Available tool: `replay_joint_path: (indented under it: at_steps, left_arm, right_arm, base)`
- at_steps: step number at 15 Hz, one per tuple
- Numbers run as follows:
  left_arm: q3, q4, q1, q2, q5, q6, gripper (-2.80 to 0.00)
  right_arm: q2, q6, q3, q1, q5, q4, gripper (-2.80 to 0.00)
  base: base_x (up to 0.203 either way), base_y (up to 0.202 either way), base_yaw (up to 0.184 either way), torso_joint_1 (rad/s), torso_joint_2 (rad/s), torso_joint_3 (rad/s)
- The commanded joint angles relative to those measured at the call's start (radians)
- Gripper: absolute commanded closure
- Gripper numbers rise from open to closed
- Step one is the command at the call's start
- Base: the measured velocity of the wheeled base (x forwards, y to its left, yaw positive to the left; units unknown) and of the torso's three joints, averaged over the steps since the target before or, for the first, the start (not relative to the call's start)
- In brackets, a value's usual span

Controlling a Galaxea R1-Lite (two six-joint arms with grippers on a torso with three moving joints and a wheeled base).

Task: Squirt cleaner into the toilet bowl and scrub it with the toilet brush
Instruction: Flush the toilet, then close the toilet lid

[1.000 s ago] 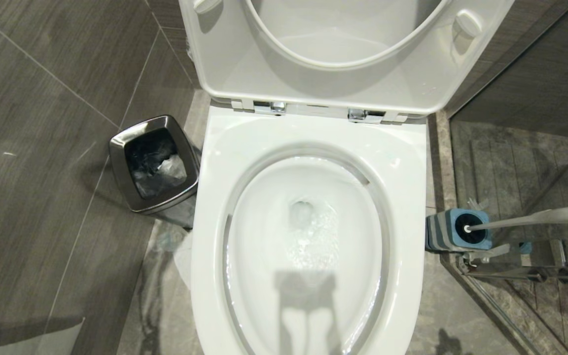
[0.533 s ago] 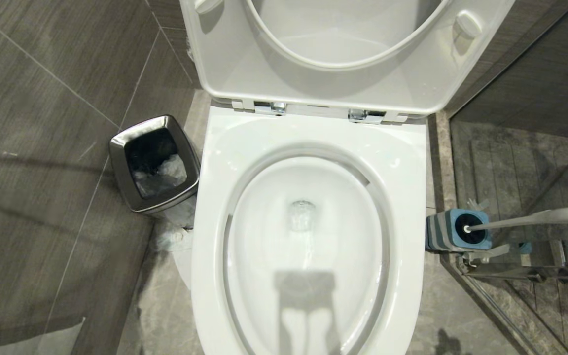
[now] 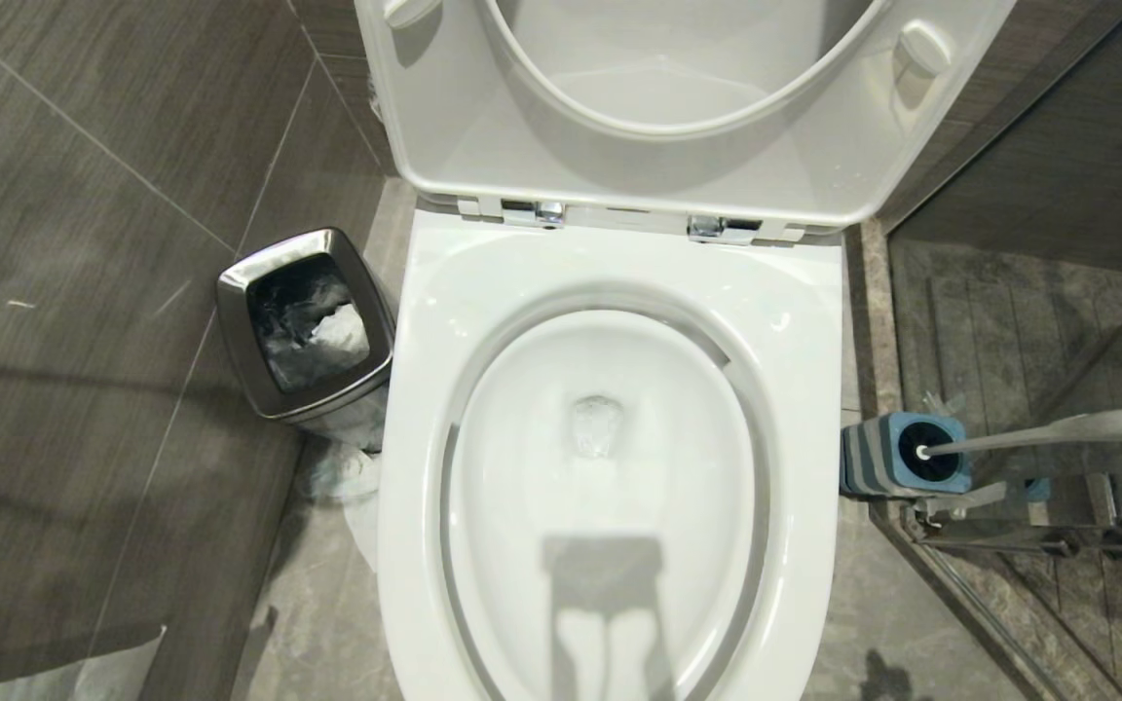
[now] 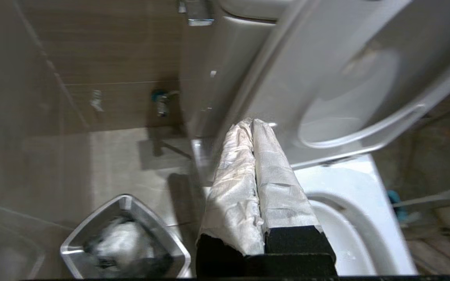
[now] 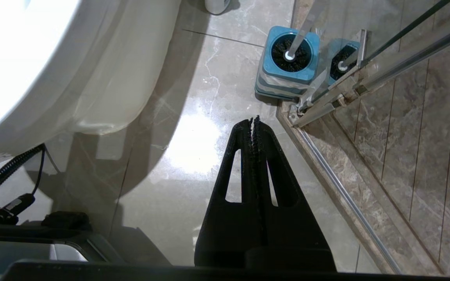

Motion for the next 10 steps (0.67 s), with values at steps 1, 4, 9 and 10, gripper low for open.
replay_joint_path:
  at_steps: [1, 4, 9, 10]
  left_arm:
    - [0.011, 0.0, -0.09, -0.012, 0.0, -0.068, 0.0]
    - [0.011, -0.004, -0.124, -0.007, -0.039, -0.163, 0.0]
    - [0.024, -0.035, -0.118, -0.007, -0.111, -0.175, 0.0]
    - [0.038, -0.044, -0.118, -0.009, -0.113, -0.175, 0.0]
  right_arm:
    - [0.0, 0.0, 0.002, 0.001, 0.0, 0.0, 0.0]
    - [0.0, 0.0, 0.002, 0.001, 0.0, 0.0, 0.0]
    - [0.0, 0.0, 0.002, 0.001, 0.0, 0.0, 0.0]
    - [0.0, 0.0, 0.002, 0.001, 0.0, -0.001, 0.0]
  base:
    - [0.0, 0.0, 0.0, 0.0, 0.0, 0.0]
    - [0.0, 0.0, 0.0, 0.0, 0.0, 0.0]
    - [0.0, 0.0, 0.0, 0.0, 0.0, 0.0]
    - [0.0, 0.0, 0.0, 0.0, 0.0, 0.0]
